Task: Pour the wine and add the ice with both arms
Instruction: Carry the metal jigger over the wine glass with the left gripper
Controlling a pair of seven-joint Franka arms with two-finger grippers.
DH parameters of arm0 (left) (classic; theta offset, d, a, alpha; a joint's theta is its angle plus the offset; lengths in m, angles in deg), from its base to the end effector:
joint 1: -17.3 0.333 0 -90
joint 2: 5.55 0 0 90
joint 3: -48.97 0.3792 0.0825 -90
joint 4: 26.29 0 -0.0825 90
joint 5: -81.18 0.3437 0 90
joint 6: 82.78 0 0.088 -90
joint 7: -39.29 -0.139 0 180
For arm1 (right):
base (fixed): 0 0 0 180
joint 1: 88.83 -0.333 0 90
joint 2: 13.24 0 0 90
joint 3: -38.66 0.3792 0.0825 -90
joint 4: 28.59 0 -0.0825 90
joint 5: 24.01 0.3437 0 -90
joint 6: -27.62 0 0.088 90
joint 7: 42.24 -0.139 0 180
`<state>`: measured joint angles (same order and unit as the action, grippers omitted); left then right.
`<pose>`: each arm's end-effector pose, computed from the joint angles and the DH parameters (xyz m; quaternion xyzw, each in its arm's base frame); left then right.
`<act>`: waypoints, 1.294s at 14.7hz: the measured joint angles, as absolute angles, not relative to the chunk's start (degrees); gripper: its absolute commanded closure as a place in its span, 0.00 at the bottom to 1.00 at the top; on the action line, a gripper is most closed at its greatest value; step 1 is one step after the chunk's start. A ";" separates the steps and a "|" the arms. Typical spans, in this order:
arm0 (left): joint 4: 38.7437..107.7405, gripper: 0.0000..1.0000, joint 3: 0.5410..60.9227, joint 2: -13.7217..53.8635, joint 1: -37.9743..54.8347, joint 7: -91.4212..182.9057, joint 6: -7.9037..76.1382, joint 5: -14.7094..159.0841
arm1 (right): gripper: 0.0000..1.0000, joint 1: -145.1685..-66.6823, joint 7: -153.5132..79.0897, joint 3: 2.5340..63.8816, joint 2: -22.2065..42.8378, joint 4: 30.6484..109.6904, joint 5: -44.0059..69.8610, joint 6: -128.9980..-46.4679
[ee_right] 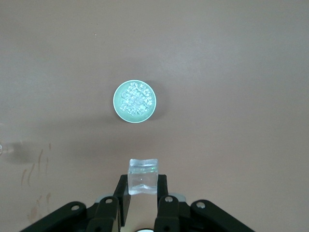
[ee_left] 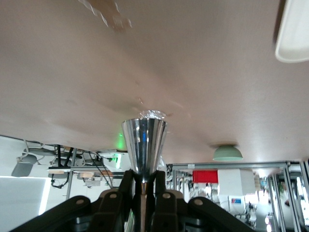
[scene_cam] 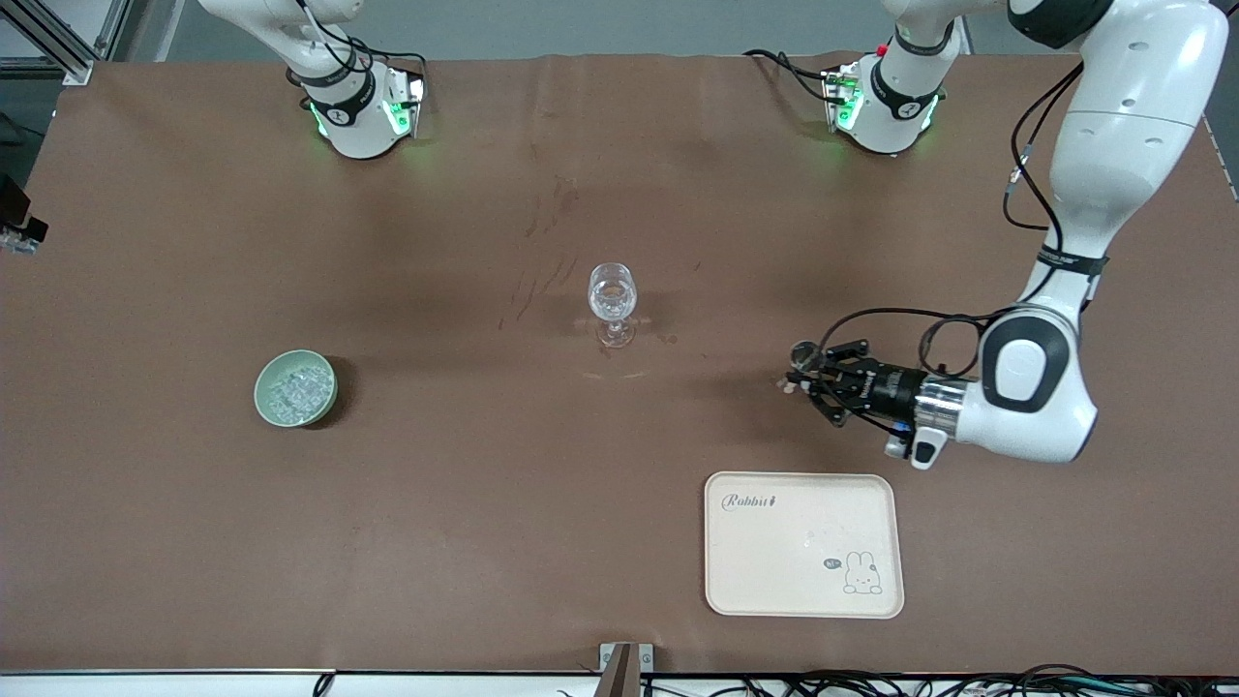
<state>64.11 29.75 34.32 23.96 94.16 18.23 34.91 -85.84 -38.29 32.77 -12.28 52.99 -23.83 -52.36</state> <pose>0.6357 -0.1866 0.3133 0.7253 0.4652 -0.4364 0.2590 0.4948 -0.0762 0.6944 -0.9988 0.0428 0.0221 0.0032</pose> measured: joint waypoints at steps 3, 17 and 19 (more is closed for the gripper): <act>64.15 0.99 29.51 31.92 17.35 103.14 22.32 34.91 | 1.00 -85.85 -38.28 32.98 -11.93 53.11 -23.83 -52.48; 67.54 0.99 29.61 22.85 3.68 125.80 26.83 44.28 | 1.00 -85.85 -38.26 33.02 -11.90 53.12 -23.83 -52.50; 67.54 1.00 29.60 22.68 2.12 129.10 28.33 46.20 | 1.00 -85.84 -38.26 32.99 -11.90 53.12 -23.83 -52.50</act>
<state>67.54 29.60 22.68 2.12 129.10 28.33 46.20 -85.84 -38.26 32.99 -11.90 53.12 -23.83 -52.50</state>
